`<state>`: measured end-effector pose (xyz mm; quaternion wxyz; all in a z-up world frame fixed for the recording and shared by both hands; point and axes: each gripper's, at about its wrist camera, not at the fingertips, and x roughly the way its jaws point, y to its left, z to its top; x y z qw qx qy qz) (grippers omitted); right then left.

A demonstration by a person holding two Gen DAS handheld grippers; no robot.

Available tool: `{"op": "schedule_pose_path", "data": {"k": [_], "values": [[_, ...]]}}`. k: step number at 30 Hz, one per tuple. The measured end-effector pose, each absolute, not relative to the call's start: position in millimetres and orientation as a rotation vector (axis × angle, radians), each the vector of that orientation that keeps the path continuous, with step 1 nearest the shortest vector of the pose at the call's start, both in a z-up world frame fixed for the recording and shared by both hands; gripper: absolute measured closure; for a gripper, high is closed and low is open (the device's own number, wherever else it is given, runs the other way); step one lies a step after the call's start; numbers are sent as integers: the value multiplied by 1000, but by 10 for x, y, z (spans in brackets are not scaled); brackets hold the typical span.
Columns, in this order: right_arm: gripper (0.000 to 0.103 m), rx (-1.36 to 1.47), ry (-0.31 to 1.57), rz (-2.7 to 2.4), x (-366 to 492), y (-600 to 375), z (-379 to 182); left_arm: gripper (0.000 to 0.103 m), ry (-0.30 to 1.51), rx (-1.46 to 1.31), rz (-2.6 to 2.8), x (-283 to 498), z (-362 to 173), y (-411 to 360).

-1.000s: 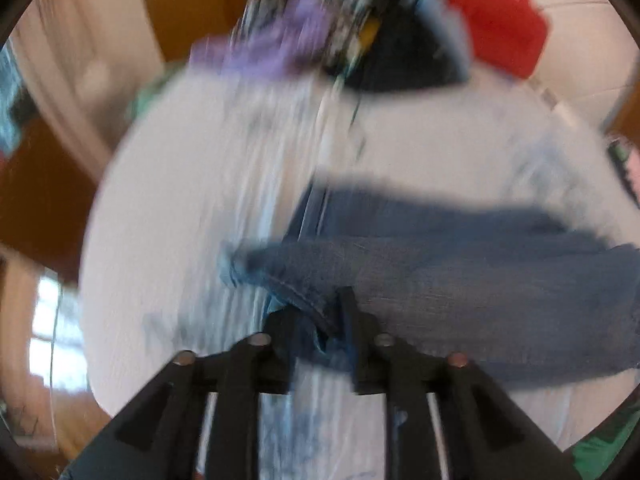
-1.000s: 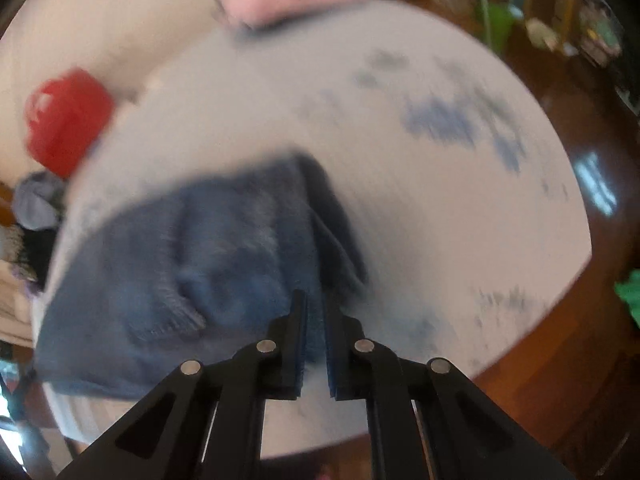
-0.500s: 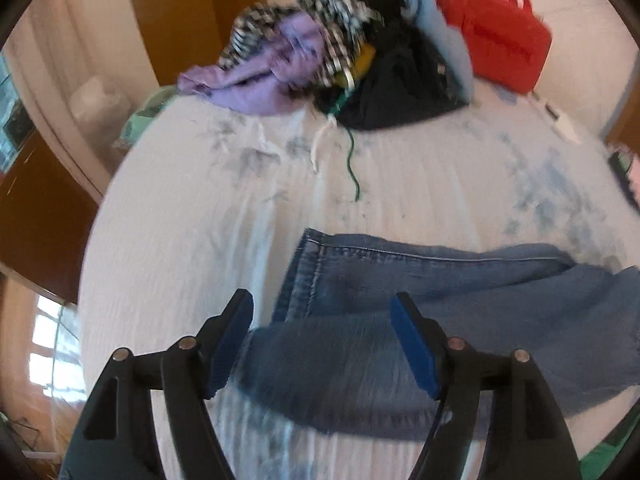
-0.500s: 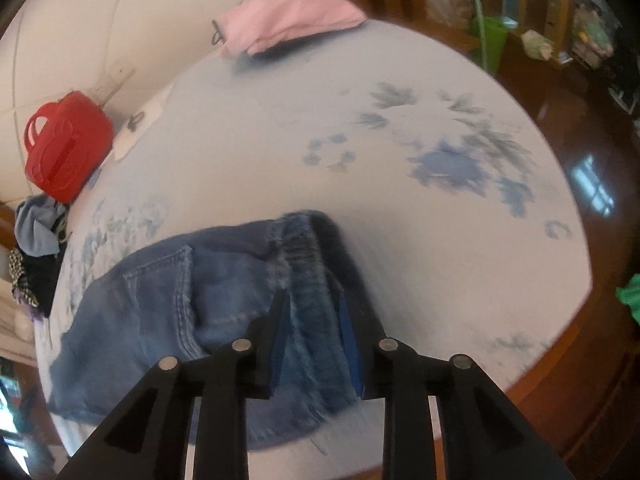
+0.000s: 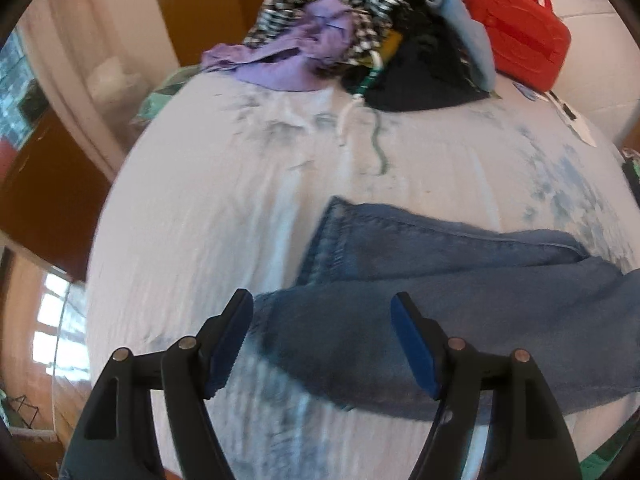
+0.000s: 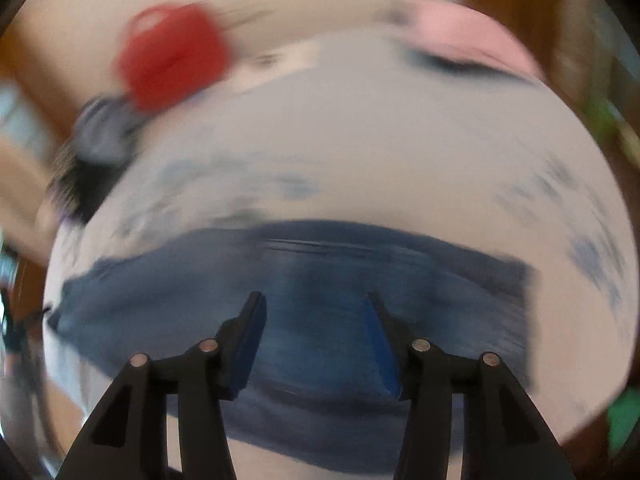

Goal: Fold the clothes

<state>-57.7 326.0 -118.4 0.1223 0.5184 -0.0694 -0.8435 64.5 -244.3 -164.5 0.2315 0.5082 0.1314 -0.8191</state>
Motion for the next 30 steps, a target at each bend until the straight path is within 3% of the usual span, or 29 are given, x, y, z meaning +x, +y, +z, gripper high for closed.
{"op": "schedule_pose_path", "data": {"k": [3, 4, 10, 21, 30], "values": [[50, 1437, -102, -2316, -730, 2467, -1221, 15, 398, 1382, -2236, 801, -1687, -2553], [48, 1430, -69, -2276, -770, 2218, -1261, 14, 419, 1376, -2233, 848, -1702, -2598], [46, 1460, 55, -2087, -971, 1007, -1573, 14, 614, 1359, -2261, 901, -1750, -2762], [46, 1455, 194, -1830, -1250, -79, -1694, 14, 788, 1268, -2025, 985, -1846, -2525], [61, 1355, 442, -1465, -1321, -613, -1946, 14, 935, 1097, -1889, 899, -1876, -1836]]}}
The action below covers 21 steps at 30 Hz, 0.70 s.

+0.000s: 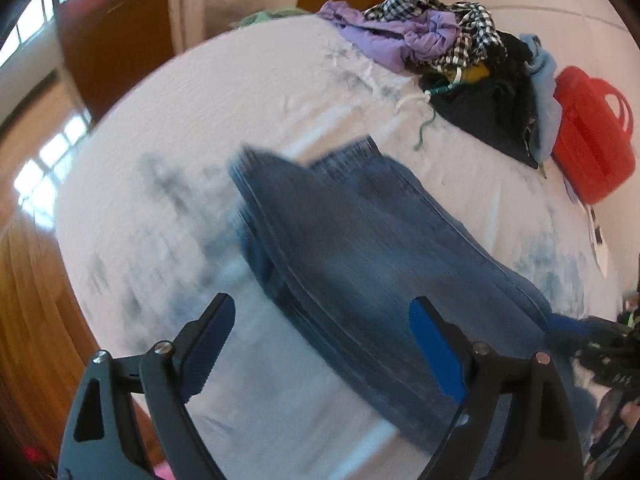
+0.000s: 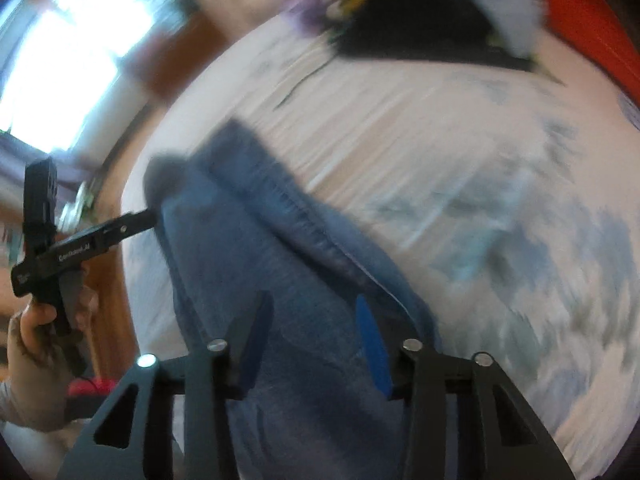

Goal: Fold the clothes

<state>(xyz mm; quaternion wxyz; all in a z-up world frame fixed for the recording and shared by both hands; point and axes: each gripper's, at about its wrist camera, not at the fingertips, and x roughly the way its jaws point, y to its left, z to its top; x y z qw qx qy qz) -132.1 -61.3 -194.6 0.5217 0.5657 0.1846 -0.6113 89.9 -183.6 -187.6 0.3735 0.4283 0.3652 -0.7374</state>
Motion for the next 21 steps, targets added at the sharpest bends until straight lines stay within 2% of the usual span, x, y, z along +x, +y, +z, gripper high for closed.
{"op": "schedule_pose_path", "data": {"k": [3, 5, 6, 7, 10, 14, 20, 21], "values": [[61, 1343, 494, -1412, -1319, -600, -2029, 15, 964, 1070, -1840, 699, -2002, -1711], [59, 1340, 509, -1401, -1335, -561, -2079, 32, 944, 1065, -1798, 580, -2041, -1656], [55, 1344, 505, -1396, -1356, -532, -2105, 68, 936, 1069, -1796, 519, -2032, -1627], [54, 1351, 491, -1392, -1388, -494, -2133, 93, 930, 1079, -1810, 458, -2000, -1597], [54, 1371, 447, -1377, -1472, -383, -2200, 97, 862, 1020, -1897, 419, -1694, -1405], [54, 1368, 401, -1348, -1506, -256, -2175, 97, 849, 908, -1975, 759, -1310, -1130], [54, 1389, 425, -1300, -1477, -146, -2187, 97, 877, 1122, -1817, 1224, -1791, -1136], [54, 1388, 432, -1304, -1471, -129, -2187, 91, 895, 1121, -1815, 1254, -1809, -1163]]}}
